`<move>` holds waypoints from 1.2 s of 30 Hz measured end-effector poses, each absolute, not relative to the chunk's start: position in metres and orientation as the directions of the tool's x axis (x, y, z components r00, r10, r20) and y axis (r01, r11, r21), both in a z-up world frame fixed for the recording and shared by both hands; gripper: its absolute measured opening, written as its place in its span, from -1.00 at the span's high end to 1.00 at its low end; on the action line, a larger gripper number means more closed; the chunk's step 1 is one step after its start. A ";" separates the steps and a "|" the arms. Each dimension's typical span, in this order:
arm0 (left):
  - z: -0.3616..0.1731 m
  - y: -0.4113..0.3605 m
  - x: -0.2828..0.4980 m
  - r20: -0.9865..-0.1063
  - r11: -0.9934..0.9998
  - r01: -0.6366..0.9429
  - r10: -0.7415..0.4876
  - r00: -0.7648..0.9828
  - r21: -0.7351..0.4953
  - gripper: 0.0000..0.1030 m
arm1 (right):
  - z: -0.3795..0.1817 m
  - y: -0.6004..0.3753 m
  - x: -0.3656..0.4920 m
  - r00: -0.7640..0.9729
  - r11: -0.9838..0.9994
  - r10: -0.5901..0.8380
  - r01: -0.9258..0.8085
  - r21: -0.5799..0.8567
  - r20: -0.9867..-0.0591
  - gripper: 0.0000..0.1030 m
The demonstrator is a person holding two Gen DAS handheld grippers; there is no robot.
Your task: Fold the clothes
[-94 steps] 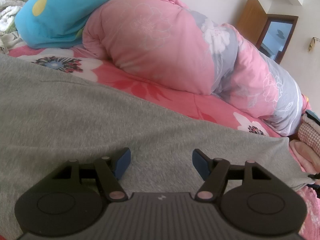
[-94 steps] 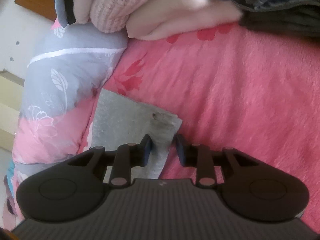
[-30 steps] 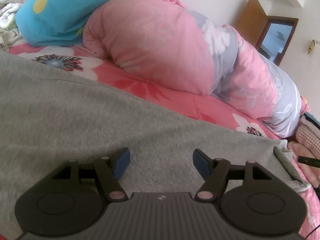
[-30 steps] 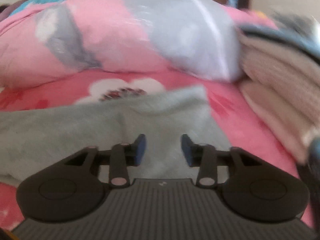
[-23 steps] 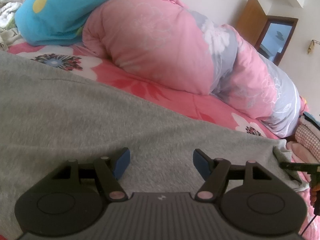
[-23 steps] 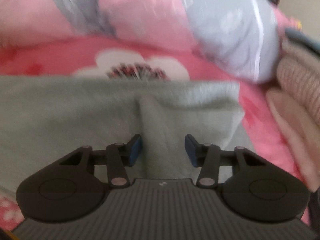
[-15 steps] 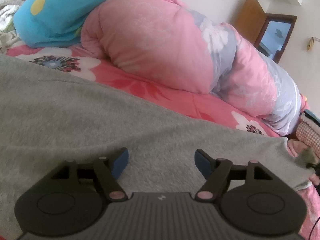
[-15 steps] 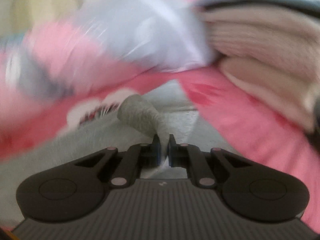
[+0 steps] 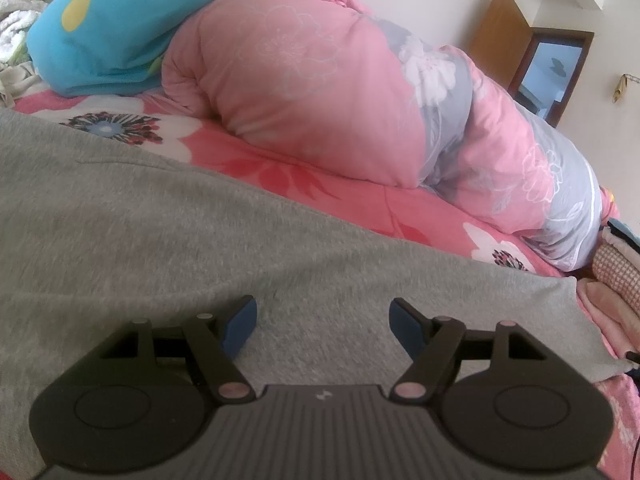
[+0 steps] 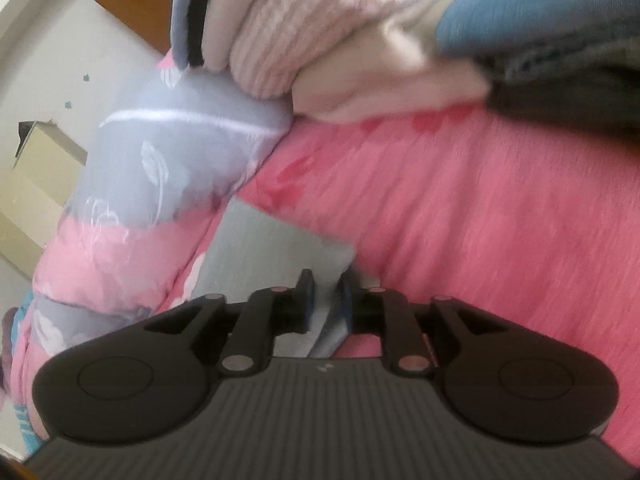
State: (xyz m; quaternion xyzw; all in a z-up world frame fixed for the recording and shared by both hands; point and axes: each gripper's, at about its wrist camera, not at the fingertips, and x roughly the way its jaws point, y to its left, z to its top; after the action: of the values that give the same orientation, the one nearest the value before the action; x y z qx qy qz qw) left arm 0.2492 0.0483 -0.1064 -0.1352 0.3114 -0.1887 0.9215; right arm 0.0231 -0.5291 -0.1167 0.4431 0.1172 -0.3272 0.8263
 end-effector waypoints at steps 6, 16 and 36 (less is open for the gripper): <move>-0.106 0.048 0.249 -0.524 0.893 0.258 -0.429 0.735 -0.369 -0.45 | -0.089 -0.531 0.020 0.650 0.379 -0.593 0.746 0.548 -0.475 0.23; -0.107 0.052 0.251 -0.518 0.884 0.258 -0.442 0.732 -0.390 -0.45 | -0.073 -0.368 0.220 0.767 0.952 -0.009 0.204 0.230 -0.642 0.31; -0.107 0.051 0.251 -0.515 0.884 0.266 -0.444 0.733 -0.384 -0.52 | -0.065 -0.440 0.236 0.724 0.911 -0.192 0.382 0.154 -0.663 0.49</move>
State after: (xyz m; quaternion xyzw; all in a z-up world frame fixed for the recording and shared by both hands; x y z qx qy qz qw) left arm 0.2514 0.0506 -0.1072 -0.1434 0.3098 -0.1931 0.9199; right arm 0.2362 -0.4403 -0.0653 0.1412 0.3373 -0.1563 0.9175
